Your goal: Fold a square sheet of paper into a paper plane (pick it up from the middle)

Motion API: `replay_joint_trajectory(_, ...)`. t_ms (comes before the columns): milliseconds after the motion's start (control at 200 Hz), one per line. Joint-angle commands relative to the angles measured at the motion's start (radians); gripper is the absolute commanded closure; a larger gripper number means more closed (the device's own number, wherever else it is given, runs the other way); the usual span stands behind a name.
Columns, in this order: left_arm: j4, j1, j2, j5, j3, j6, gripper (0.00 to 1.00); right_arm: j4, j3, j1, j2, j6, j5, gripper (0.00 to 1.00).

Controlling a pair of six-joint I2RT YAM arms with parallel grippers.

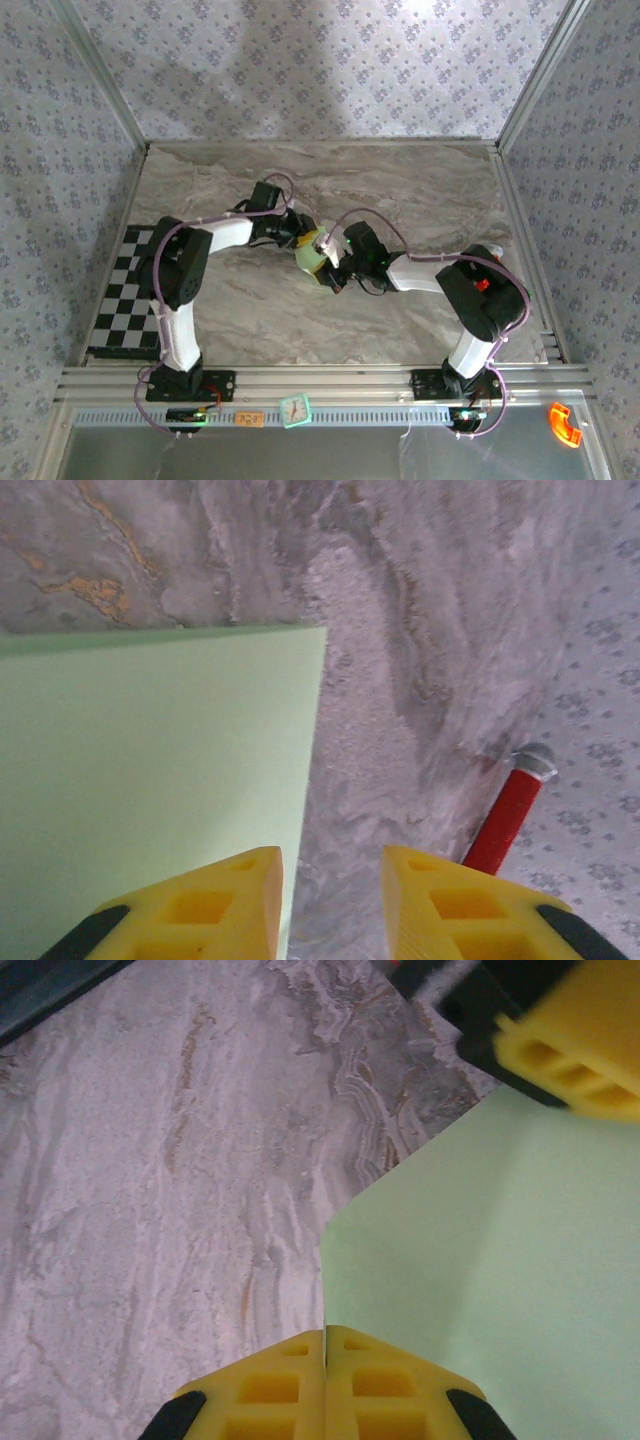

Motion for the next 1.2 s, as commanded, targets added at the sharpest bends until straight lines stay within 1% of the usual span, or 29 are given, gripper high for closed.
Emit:
replay_joint_trajectory(0, -0.074, -0.005, 0.059, 0.024, 0.064, 0.051, 0.70, -0.025, 0.002, -0.008, 0.002, 0.043, -0.082, 0.95)
replay_joint_trajectory(125, -0.142, -0.006, 0.103, 0.005, 0.103, 0.087, 0.74, -0.033, 0.010, -0.026, 0.018, 0.071, -0.108, 0.95)
replay_joint_trajectory(235, -0.161, -0.008, 0.134, 0.024, 0.107, 0.091, 0.75, -0.037, 0.014, -0.041, 0.023, 0.097, -0.089, 0.94)
replay_joint_trajectory(425, -0.227, -0.010, 0.156, 0.007, 0.110, 0.132, 0.79, -0.078, 0.038, -0.049, 0.033, 0.113, 0.078, 0.94)
replay_joint_trajectory(744, -0.325, -0.015, 0.183, -0.021, 0.149, 0.212, 0.82, -0.100, 0.069, -0.051, 0.056, 0.127, 0.189, 0.94)
replay_joint_trajectory(984, -0.342, -0.023, 0.192, -0.019, 0.164, 0.236, 0.84, -0.127, 0.080, -0.041, 0.071, 0.117, 0.203, 0.94)
replay_joint_trajectory(1199, -0.338, -0.025, 0.192, -0.015, 0.164, 0.239, 0.84, -0.135, 0.082, -0.040, 0.075, 0.126, 0.175, 0.94)
